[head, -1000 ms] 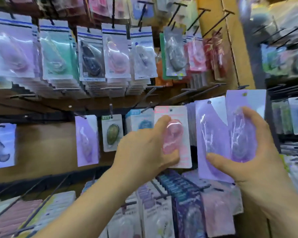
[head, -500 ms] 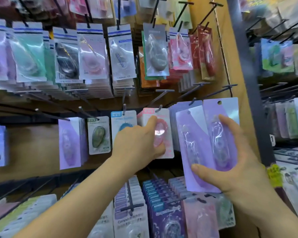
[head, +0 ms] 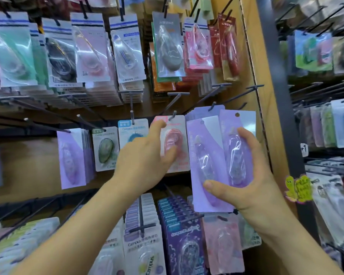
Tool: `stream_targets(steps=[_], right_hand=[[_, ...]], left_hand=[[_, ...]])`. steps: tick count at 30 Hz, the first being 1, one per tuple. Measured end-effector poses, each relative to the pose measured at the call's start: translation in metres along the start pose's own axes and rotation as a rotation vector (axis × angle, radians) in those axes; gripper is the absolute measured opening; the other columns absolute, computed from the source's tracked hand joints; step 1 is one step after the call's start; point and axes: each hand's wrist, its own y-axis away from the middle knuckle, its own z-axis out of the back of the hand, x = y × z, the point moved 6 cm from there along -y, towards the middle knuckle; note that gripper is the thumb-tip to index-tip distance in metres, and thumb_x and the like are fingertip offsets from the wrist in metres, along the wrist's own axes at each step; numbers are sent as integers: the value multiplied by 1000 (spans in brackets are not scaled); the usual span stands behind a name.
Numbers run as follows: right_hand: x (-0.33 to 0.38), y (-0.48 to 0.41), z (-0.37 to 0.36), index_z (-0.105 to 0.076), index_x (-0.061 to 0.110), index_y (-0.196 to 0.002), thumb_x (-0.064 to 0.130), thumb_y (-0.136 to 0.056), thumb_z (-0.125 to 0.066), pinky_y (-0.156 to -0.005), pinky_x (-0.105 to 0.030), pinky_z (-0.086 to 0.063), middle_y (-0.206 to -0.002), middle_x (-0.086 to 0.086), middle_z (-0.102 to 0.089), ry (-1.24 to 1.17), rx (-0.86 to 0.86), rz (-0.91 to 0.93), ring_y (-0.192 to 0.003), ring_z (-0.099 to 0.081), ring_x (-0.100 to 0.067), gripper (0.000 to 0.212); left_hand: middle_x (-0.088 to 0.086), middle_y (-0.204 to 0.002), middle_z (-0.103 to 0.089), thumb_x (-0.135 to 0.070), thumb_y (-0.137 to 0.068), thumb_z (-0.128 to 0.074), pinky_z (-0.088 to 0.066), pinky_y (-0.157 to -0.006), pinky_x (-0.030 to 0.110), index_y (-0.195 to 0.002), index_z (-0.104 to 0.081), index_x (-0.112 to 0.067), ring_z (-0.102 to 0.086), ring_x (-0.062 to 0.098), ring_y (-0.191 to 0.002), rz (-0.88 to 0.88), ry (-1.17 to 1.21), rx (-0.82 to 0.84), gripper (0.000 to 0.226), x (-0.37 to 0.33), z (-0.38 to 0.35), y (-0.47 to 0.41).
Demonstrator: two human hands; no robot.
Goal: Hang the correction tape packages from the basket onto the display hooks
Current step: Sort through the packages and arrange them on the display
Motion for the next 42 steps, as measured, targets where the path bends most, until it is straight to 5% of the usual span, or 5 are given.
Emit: stream_targets(steps=[5, 10, 20, 26, 42], right_hand=[[5, 1, -13, -13, 39, -155, 14, -59, -94, -106, -40, -48, -154, 23, -36, -147, 36, 12, -139, -41, -3, 128], [5, 5, -26, -26, 34, -152, 3, -70, -85, -96, -48, -54, -142, 3, -56, -336, 62, -94, -124, -60, -19, 105], [-11, 13, -5, -60, 18, -112, 12, -66, -77, -66, -24, -57, -100, -3, -74, -342, -183, -218, -84, -72, -14, 50], [-6, 20, -16, -65, 12, -109, 20, -65, -74, -78, -43, -58, -102, -10, -76, -417, -126, -270, -92, -73, -29, 46], [1, 21, -87, -67, 22, -110, 14, -66, -78, -80, -41, -61, -105, -6, -76, -478, 153, -288, -94, -74, -26, 46]], left_hand=[[-2, -104, -70, -47, -79, -65, -60, -80, 36, -117, -54, -34, -70, 18, -95, 171, 1097, 283, 42, -42, -7, 50], [-2, -100, -75, -41, -74, -67, -59, -77, 29, -110, -62, -18, -72, 15, -93, 331, 1265, 165, 43, -38, -15, 61], [-7, -87, -73, -28, -86, -72, -52, -69, 23, -131, -44, -45, -68, 8, -76, 368, 1147, -104, 56, -8, 11, 66], [-15, -63, -53, -26, -74, -73, -41, -53, 11, -117, -59, -51, -50, 3, -54, 285, 1050, 2, 52, -19, 7, 78], [-14, -121, -58, -26, -73, -65, -46, -98, 20, -115, -57, -58, -56, -5, -113, 289, 652, -68, 53, 12, 39, 109]])
